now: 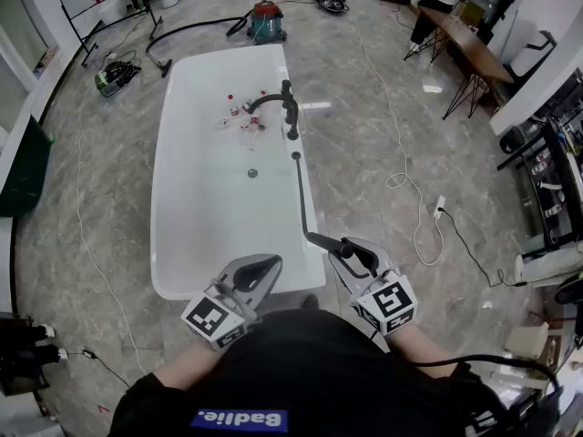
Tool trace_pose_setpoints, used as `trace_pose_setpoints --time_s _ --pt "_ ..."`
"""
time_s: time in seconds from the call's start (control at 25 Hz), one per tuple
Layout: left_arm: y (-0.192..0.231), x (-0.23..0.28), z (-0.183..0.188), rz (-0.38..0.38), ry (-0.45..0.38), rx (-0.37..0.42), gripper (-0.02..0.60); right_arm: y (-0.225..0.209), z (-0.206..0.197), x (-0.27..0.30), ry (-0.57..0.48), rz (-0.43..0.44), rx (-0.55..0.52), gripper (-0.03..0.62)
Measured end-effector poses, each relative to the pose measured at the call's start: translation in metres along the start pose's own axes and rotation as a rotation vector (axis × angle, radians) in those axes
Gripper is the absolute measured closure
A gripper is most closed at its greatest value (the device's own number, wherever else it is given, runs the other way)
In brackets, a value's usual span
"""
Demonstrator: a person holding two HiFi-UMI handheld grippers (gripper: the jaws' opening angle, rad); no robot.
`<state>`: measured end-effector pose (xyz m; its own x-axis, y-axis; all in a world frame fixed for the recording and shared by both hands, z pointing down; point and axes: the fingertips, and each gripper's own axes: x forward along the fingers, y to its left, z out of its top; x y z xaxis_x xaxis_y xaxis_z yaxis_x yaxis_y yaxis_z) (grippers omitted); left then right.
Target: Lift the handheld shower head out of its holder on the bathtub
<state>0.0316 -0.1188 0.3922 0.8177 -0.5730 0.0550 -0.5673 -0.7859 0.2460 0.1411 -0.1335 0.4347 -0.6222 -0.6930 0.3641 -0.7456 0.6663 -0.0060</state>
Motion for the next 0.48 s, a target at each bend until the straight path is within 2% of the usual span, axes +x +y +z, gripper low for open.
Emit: trace_pose_setpoints --time_s 0.48 --pt "0.009 -0.0013 -0.0031 0.0 -0.012 -0.011 0.591 0.0007 0.0012 0.0085 0.003 0.006 0.003 0.462"
